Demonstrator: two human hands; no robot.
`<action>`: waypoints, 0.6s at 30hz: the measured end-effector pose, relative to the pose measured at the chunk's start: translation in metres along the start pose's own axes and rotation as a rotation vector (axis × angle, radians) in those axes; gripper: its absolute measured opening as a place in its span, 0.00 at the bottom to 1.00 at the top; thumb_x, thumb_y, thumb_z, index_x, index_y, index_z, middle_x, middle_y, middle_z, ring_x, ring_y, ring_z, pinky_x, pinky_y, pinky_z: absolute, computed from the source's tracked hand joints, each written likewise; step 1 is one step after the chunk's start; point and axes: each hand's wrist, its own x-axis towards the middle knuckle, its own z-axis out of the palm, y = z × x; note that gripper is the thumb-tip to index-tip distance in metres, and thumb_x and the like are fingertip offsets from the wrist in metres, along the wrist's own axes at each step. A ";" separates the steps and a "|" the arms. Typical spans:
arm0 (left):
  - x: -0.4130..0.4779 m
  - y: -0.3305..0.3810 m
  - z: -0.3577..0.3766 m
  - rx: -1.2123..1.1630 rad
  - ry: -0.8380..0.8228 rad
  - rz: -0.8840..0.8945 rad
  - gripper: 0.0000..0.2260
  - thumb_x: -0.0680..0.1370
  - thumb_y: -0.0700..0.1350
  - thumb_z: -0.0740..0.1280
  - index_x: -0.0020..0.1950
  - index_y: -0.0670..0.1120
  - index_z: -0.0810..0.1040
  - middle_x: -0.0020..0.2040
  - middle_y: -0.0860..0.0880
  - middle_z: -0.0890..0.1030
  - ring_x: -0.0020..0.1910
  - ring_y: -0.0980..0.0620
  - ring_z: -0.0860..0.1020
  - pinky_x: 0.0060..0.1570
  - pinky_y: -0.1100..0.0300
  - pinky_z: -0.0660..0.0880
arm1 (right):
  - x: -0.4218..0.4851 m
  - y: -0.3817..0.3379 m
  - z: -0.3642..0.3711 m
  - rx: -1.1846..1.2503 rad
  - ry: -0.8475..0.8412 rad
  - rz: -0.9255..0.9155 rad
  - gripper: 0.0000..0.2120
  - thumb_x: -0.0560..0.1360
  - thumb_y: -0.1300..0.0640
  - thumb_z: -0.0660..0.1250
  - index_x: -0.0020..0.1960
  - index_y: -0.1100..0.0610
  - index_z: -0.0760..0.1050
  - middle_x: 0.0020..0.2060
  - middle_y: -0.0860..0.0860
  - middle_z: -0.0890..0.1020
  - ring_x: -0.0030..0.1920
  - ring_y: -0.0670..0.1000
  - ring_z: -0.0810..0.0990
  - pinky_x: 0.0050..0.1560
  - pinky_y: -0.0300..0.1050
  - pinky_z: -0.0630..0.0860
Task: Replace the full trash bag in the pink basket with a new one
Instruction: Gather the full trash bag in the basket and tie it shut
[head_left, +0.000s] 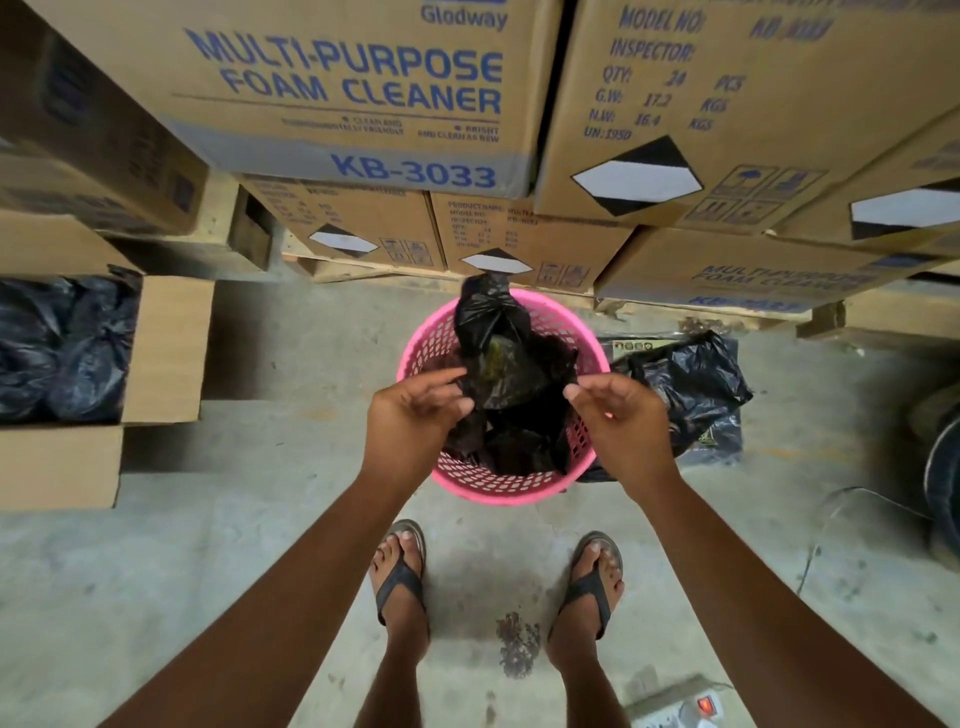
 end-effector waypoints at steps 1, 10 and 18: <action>0.005 -0.003 0.003 0.055 0.023 0.025 0.10 0.73 0.36 0.74 0.53 0.43 0.84 0.40 0.47 0.85 0.43 0.51 0.84 0.52 0.52 0.81 | 0.003 0.002 0.003 -0.027 0.027 -0.061 0.05 0.75 0.59 0.73 0.44 0.49 0.81 0.42 0.47 0.85 0.45 0.39 0.83 0.52 0.46 0.80; 0.050 -0.008 0.035 0.029 0.033 0.193 0.10 0.84 0.49 0.54 0.50 0.47 0.71 0.41 0.52 0.81 0.45 0.47 0.80 0.52 0.47 0.77 | 0.022 -0.004 0.031 0.182 0.035 -0.349 0.08 0.82 0.57 0.61 0.50 0.62 0.66 0.46 0.55 0.83 0.45 0.63 0.80 0.50 0.58 0.78; 0.077 -0.026 0.036 0.066 -0.116 0.020 0.11 0.82 0.48 0.59 0.62 0.47 0.74 0.54 0.50 0.81 0.57 0.51 0.78 0.58 0.53 0.75 | 0.053 0.023 0.043 0.032 -0.015 -0.250 0.14 0.81 0.61 0.64 0.64 0.48 0.77 0.59 0.55 0.83 0.61 0.55 0.81 0.63 0.59 0.78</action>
